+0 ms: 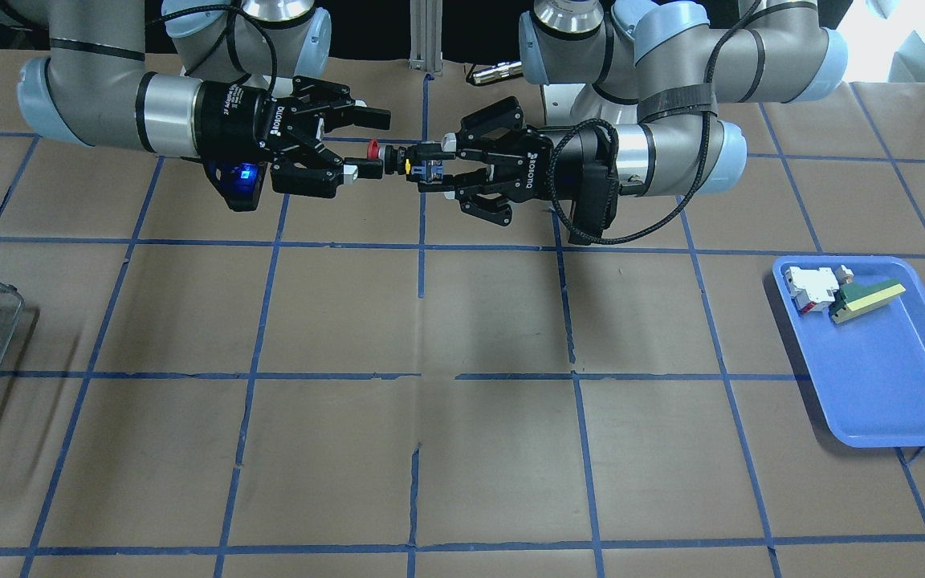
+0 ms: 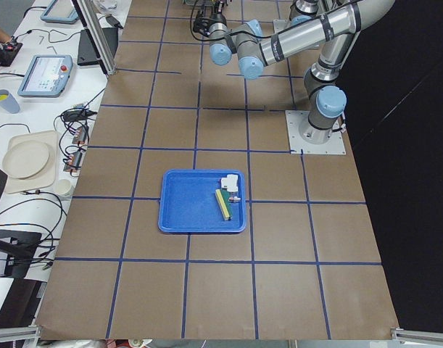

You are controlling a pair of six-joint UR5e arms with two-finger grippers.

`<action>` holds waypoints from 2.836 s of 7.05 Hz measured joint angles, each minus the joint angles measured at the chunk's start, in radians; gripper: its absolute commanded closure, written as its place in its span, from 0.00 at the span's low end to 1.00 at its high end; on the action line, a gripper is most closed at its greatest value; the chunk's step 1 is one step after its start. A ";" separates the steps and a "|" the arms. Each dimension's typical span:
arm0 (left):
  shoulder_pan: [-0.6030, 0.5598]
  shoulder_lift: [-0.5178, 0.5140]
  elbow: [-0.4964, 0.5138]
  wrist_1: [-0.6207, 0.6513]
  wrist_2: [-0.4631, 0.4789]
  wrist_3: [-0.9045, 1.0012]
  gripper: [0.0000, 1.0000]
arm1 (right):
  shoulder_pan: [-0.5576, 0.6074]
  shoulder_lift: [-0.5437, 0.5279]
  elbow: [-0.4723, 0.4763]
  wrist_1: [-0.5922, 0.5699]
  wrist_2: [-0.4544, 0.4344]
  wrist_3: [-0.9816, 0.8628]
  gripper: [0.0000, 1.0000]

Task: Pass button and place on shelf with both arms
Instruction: 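Close the right gripper on the button and open the left gripper, then carry the button with the right gripper to the mesh basket while the left arm withdraws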

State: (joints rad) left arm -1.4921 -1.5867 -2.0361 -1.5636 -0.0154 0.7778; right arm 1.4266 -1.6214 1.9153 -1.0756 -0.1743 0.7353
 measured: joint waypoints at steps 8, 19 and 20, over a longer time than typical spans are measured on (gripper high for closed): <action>-0.001 -0.007 0.001 -0.001 0.002 -0.018 0.13 | -0.002 0.001 -0.009 0.001 0.005 0.007 1.00; 0.112 -0.064 0.240 0.280 0.917 -0.657 0.00 | -0.250 0.122 -0.459 -0.199 -1.247 -0.840 1.00; 0.095 -0.032 0.298 0.207 1.080 -0.667 0.00 | -0.273 0.129 -0.467 -0.282 -1.392 -1.017 1.00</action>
State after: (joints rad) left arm -1.3974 -1.6190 -1.7379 -1.3562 1.0643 0.1112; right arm 1.1539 -1.4928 1.4479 -1.3578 -1.5662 -0.2816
